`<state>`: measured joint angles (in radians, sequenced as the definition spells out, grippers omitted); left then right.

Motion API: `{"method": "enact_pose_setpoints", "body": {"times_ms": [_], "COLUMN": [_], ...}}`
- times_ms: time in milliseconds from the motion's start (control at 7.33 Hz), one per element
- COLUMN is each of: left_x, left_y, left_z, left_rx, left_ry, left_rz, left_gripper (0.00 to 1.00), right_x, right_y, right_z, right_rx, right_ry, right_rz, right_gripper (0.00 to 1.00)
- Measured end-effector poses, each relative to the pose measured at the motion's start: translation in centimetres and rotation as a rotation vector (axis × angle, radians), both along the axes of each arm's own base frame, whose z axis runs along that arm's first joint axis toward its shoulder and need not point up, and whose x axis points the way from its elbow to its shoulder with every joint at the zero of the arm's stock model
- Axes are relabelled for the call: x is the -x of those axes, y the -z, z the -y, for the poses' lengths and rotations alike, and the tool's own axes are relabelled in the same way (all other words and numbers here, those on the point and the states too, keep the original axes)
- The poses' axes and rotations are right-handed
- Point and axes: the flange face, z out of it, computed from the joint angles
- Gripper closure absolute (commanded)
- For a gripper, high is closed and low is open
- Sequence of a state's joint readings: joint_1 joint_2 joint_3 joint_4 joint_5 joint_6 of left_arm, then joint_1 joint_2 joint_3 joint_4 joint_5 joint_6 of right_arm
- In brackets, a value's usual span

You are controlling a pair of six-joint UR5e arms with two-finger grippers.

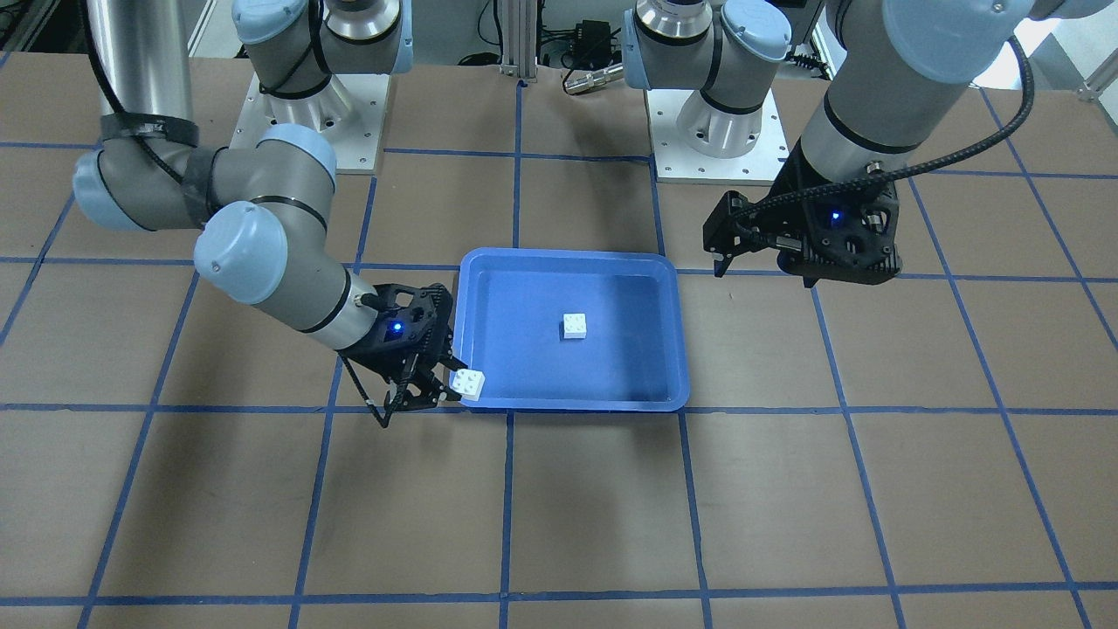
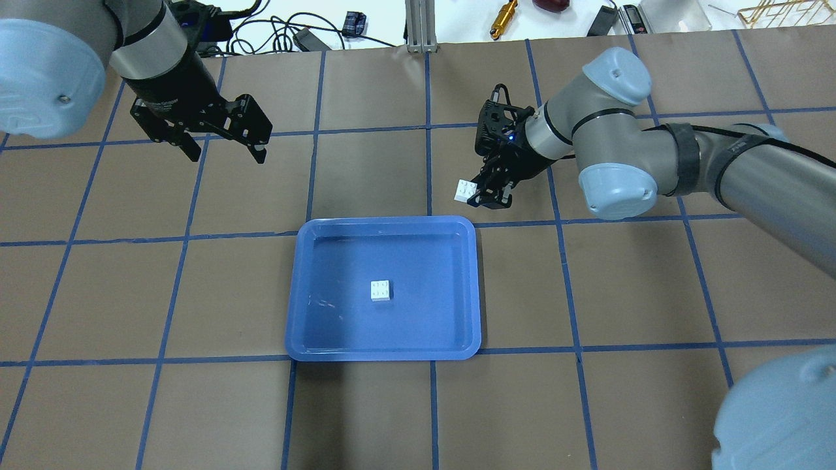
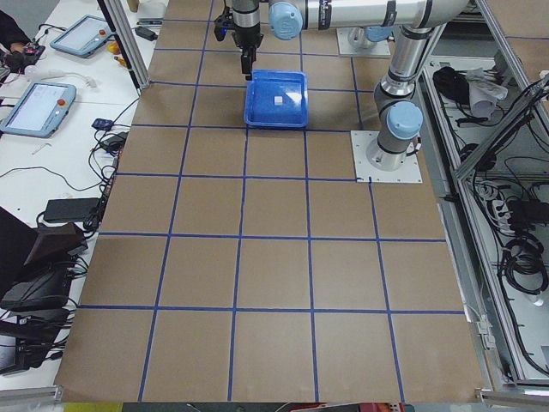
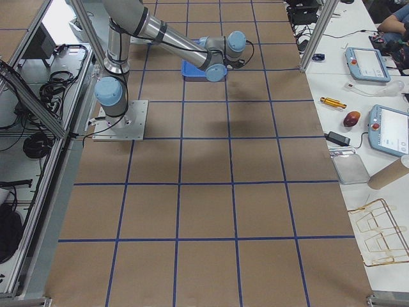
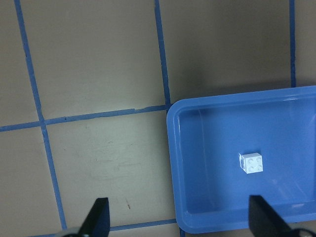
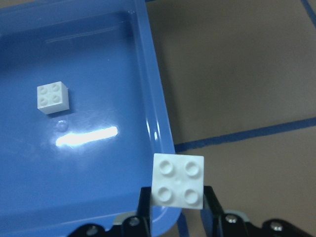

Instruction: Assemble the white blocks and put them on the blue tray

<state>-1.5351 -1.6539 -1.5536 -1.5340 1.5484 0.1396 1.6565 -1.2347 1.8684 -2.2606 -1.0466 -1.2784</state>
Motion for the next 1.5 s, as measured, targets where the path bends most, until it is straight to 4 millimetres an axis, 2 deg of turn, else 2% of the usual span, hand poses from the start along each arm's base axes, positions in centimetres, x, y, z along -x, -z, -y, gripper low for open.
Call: {"method": "enact_pose_setpoints", "body": {"times_ms": [136,409,818,1091,1500], "left_x": [0.0,0.0,-0.1,-0.2,-0.1], "left_y": [0.2,0.3,0.8,0.9,1.0], "left_z": [0.1,0.1,0.4,0.5,0.5], "left_rx": [-0.003,-0.006,-0.012,-0.014,-0.016], "left_ry": [-0.001,-0.001,-0.002,-0.003,-0.003], "left_rz": [0.0,-0.001,-0.003,-0.003,-0.004], "left_gripper": [0.0,0.0,0.0,0.0,0.0], "right_x": [-1.4,-2.8,-6.0,-6.7,-7.2], "right_y": [0.9,2.7,3.9,4.8,6.5], "right_z": [-2.0,-5.5,-9.1,-10.2,-10.4], "right_rx": [-0.017,-0.018,-0.023,0.001,-0.007], "right_ry": [-0.003,0.013,-0.016,-0.04,-0.057], "right_rz": [0.001,0.009,0.006,0.01,0.008], "right_gripper": [1.0,1.0,0.98,0.97,0.95]}}
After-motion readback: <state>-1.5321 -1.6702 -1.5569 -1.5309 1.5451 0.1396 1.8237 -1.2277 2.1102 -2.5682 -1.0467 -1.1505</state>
